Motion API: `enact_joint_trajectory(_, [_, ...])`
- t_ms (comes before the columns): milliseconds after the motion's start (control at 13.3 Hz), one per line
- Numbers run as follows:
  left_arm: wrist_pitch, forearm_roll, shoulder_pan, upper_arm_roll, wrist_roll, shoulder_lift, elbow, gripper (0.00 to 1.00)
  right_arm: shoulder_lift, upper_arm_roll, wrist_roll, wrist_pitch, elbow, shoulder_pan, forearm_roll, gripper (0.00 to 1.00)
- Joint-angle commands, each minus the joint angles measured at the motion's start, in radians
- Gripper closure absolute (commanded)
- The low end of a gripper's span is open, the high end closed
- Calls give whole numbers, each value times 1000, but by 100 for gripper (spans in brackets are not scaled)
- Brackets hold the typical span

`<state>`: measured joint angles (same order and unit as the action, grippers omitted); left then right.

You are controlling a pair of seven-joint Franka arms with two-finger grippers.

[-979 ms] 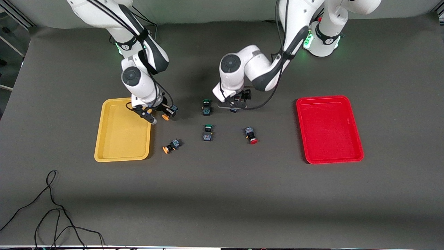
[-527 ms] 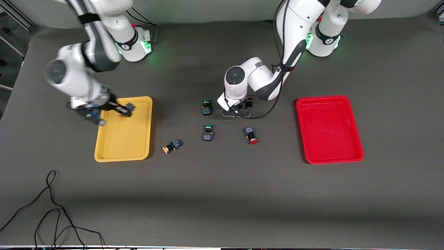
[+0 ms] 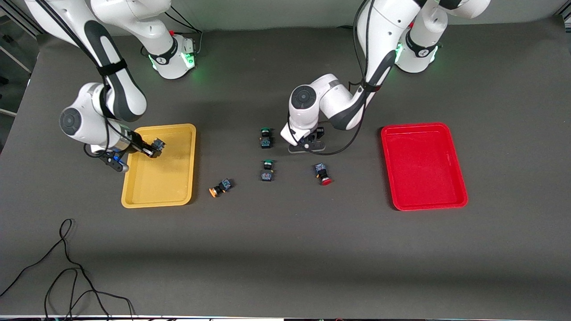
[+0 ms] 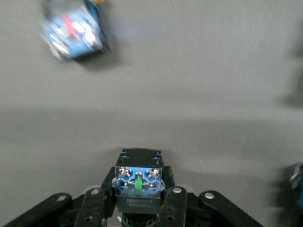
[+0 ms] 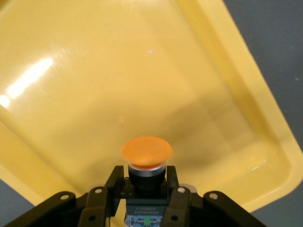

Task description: Place red and yellow buttons in trays

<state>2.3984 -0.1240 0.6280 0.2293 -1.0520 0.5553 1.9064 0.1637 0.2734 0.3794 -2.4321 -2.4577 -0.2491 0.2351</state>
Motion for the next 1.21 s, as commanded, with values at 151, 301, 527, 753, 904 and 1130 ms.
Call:
enact_joint_trajectory(151, [-117,26,-212,15,67,-269,110,100,-36,-25,13,16,22,-4,29,0])
enact_joint_trajectory(301, [-146,88,-325,12,265,-380,218,100,-64,-121,112,16,83,-4,29,0])
enact_joint_trajectory(527, [-242,132,-557,8,586,-422,253,100,26,-259,306,16,288,-4,26,0])
enact_joint_trajectory(753, [-201,127,-668,5,736,-338,258,100,182,-354,487,4,449,-6,14,0])
enact_joint_trajectory(904, [-93,116,-679,4,737,-254,261,100,282,-362,530,-7,531,-22,12,0])
enact_joint_trajectory(1130, [-1,87,-679,4,738,-178,260,98,387,-362,561,-73,560,-26,12,0])
